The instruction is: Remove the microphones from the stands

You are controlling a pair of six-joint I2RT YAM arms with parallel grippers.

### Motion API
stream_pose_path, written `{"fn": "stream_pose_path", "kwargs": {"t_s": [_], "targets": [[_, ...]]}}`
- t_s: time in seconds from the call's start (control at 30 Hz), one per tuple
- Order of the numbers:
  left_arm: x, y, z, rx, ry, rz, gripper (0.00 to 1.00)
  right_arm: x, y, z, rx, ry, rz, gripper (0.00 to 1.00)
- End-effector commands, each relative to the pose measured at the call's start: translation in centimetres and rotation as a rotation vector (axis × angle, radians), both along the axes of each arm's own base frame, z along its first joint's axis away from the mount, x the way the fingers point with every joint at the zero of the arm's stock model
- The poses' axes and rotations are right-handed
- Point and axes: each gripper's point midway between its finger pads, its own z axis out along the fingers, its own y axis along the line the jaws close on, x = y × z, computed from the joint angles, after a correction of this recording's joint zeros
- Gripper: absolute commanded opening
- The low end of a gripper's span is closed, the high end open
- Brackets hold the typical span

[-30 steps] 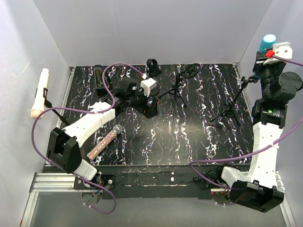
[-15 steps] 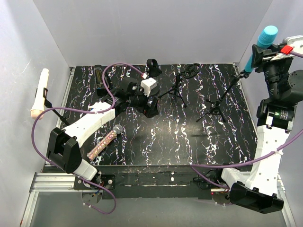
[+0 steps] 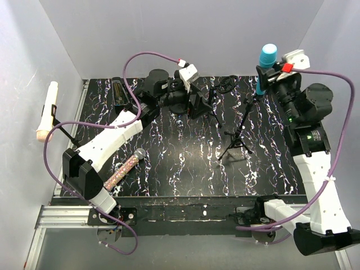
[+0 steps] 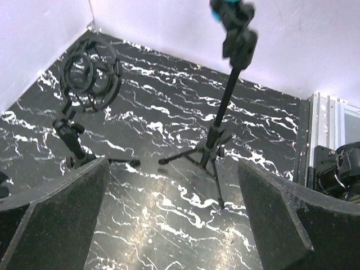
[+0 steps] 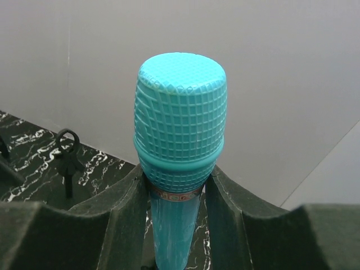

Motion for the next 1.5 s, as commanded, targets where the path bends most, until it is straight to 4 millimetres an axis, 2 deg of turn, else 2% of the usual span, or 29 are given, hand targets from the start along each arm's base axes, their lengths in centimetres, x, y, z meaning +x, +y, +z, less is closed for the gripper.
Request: {"fn": "stream_pose_path", "kwargs": {"t_s": [0.0,0.1,0.2,0.3,0.5,0.67,0.7,0.87,0.9,1.0,1.2,1.47], "targets": [[-0.1,-0.5,2.8,-0.046,-0.069,-0.039,0.98,-1.9,-2.0,4.7,-0.005,-0.191,-0.179,0.01],[-0.3,-0.4,3.4,-0.048,-0.085,-0.037,0.98,-1.7,-1.6,4.7,-0.016,-0.197,-0.188,0.01],[-0.5,-0.1,3.6,-0.042,-0.105,-0.040,0.98,-1.8,-0.1,4.5,-0.029,-0.192,-0.125,0.01],[-0.8,0.0,3.7,-0.033,-0.117,-0.049,0.98,-2.2,1.6,2.9,-0.053,-0.145,-0.034,0.01],[-1.2,-0.7,5.0,-0.071,-0.142,-0.087,0.98,-2.7,2.0,-1.3,-0.063,-0.028,-0.004,0.03],[-1.7,-2.9,7.0,-0.148,-0.110,-0.145,0.98,-4.5,3.1,-2.9,-0.133,0.018,0.086,0.34],[-1.7,-3.6,6.9,-0.154,-0.108,-0.158,0.98,-4.8,3.1,-3.0,-0.145,0.029,0.095,0.40],[-2.4,-5.7,8.0,-0.196,-0.139,-0.222,0.98,-5.7,3.2,-4.2,-0.190,0.095,0.120,0.56],[-2.6,-6.2,8.9,-0.221,-0.177,-0.234,0.98,-5.7,3.0,-4.3,-0.192,0.101,0.113,0.59],[-2.5,-7.7,9.2,-0.243,-0.231,-0.249,0.98,-5.6,2.8,-4.8,-0.193,0.127,0.102,0.69],[-2.3,-9.8,10.8,-0.292,-0.313,-0.256,0.98,-5.2,2.5,-3.7,-0.197,0.126,0.078,0.77],[-1.2,-10.0,11.6,-0.317,-0.337,-0.202,0.98,-6.2,1.6,-4.4,-0.218,0.167,0.060,0.79]]}}
